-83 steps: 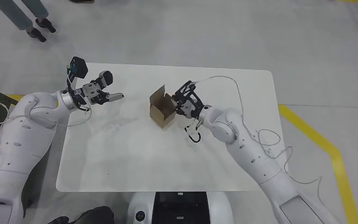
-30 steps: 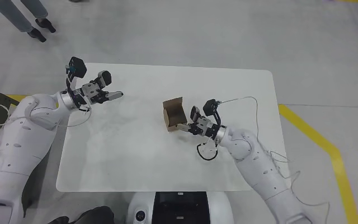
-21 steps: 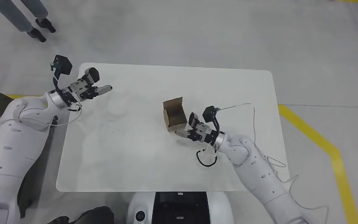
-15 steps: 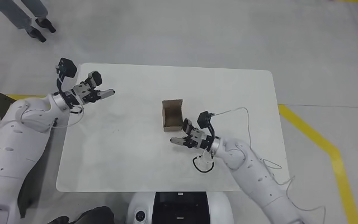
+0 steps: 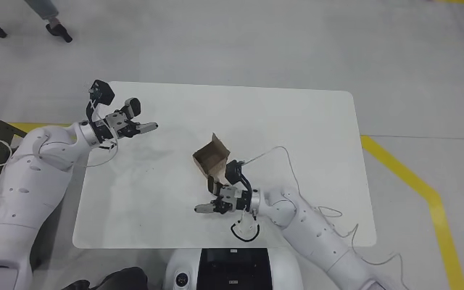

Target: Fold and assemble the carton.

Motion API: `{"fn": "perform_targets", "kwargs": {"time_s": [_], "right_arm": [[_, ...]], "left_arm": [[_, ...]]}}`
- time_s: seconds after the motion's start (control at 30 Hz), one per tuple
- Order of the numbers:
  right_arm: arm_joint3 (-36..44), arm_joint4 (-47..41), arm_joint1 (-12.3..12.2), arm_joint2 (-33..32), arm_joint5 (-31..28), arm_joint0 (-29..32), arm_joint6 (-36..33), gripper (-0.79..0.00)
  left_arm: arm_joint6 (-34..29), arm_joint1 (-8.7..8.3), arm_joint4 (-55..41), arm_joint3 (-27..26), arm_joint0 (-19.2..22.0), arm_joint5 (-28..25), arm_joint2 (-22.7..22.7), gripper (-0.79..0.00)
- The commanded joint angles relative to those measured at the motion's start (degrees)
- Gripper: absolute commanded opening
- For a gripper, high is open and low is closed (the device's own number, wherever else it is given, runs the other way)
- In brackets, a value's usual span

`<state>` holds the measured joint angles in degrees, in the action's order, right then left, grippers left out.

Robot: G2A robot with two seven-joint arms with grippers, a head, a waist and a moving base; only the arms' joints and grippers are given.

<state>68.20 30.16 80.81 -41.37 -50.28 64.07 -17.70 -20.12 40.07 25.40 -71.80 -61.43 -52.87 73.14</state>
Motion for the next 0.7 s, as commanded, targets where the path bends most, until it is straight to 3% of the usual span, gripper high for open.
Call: {"fn": "perform_targets", "kwargs": {"time_s": [0.0,0.13,0.47,0.67], "right_arm": [[-0.23,-0.60,0.32,1.04,-1.17,-0.77,-0.56,0.000],[1.51,-0.66,-0.20,0.12,-1.19,-1.13,-2.26,0.000],[21.92,-2.83,-5.12,-12.71,11.87,6.24,-13.26,0.000],[30.45,-5.86,-6.91,-16.29,11.62,10.81,-18.55,0.000]], "left_arm": [[-0.14,0.11,0.11,-0.16,0.07,-0.09,-0.14,0.000],[-0.62,0.30,0.08,-0.25,0.29,-0.16,-0.36,0.000],[-0.53,0.73,0.07,0.13,0.79,-0.61,-0.35,0.000],[-0.23,0.80,0.24,0.74,0.40,-0.83,0.30,0.000]]}}
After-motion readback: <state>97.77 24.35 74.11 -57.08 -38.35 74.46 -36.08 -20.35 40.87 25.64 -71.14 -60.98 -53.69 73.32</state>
